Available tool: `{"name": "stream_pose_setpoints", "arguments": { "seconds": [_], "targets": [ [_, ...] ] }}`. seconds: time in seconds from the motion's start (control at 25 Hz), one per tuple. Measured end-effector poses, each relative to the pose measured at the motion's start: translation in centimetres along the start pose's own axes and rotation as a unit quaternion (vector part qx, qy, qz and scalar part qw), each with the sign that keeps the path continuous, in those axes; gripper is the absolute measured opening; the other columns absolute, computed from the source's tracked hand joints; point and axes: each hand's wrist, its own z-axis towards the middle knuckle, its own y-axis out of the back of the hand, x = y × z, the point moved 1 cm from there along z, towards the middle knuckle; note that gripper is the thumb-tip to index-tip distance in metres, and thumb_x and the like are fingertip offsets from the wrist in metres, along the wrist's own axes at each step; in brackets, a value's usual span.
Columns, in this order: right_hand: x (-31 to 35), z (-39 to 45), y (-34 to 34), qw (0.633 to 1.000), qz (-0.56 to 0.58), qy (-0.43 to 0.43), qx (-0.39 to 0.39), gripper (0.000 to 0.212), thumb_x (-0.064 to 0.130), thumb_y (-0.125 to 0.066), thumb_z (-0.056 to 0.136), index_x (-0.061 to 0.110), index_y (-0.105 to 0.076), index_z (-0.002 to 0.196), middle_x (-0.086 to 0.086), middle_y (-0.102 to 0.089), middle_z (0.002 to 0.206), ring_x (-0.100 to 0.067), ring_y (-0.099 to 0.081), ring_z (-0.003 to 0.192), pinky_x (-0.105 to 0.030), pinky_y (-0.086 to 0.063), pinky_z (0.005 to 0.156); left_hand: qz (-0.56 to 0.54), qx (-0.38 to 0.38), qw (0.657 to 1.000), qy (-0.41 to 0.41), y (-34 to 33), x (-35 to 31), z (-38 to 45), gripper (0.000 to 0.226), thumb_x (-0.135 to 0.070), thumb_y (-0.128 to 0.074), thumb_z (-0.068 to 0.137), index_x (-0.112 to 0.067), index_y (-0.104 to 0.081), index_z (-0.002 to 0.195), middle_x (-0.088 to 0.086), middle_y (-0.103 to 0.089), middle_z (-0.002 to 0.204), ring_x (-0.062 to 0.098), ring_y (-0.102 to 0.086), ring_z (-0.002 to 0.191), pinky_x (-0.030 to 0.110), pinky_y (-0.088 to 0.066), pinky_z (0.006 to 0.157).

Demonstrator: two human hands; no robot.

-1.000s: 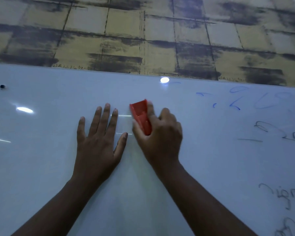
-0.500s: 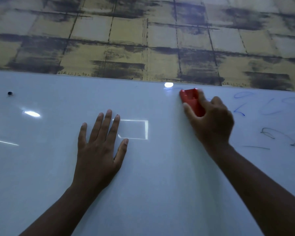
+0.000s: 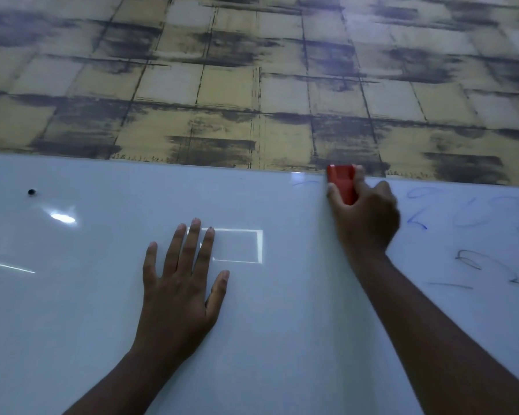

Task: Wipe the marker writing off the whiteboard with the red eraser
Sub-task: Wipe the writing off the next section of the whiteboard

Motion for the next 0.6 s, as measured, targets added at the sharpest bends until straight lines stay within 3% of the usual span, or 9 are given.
{"name": "stream_pose_setpoints", "arguments": {
  "seconds": [0.2,0.36,0.44,0.6],
  "targets": [
    [8.9,-5.8,-1.1,0.977,0.043,0.198,0.061,0.069,0.057,-0.058,0.093,0.018,-0.053,0.15,-0.014,-0.061,0.102,-0.031,-0.061,0.089,-0.04,-0.051,0.077,0.024,0.002,1.0,-0.004,0.0,-0.1,0.3,0.072,-0.05,-0.035,0.104,-0.009,-0.039,0.163,0.015,-0.031,0.172,0.036,-0.034,0.157,0.068,-0.025,0.122],
    [9.4,-7.1,-0.8,0.956,0.053,0.282,0.062,0.073,0.062,-0.06,0.093,0.018,-0.052,0.151,-0.012,-0.065,0.104,-0.025,-0.064,0.088,-0.035,-0.051,0.074,0.013,-0.02,0.999,0.03,0.6,-1.4,1.8,0.068,-0.05,-0.039,0.099,-0.006,-0.057,0.147,0.021,-0.053,0.155,0.042,-0.055,0.14,0.069,-0.035,0.114],
    [7.7,-5.0,-0.9,0.961,0.03,0.264,0.08,0.074,0.063,-0.055,0.095,0.022,-0.044,0.156,-0.012,-0.062,0.107,-0.026,-0.062,0.091,-0.038,-0.053,0.078,0.0,-0.023,0.999,0.036,0.6,-2.6,2.3,0.064,-0.046,-0.039,0.099,-0.007,-0.057,0.147,0.019,-0.053,0.155,0.039,-0.054,0.141,0.066,-0.036,0.114],
    [4.8,-0.7,-1.0,0.992,0.015,0.111,0.05,0.07,0.062,-0.056,0.096,0.024,-0.049,0.153,-0.012,-0.064,0.108,-0.028,-0.063,0.096,-0.047,-0.056,0.083,-0.006,-0.027,0.999,0.046,-0.2,-3.8,2.1,0.065,-0.047,-0.028,0.107,-0.008,-0.051,0.154,0.016,-0.047,0.162,0.036,-0.047,0.149,0.064,-0.035,0.119]
  ]
}}
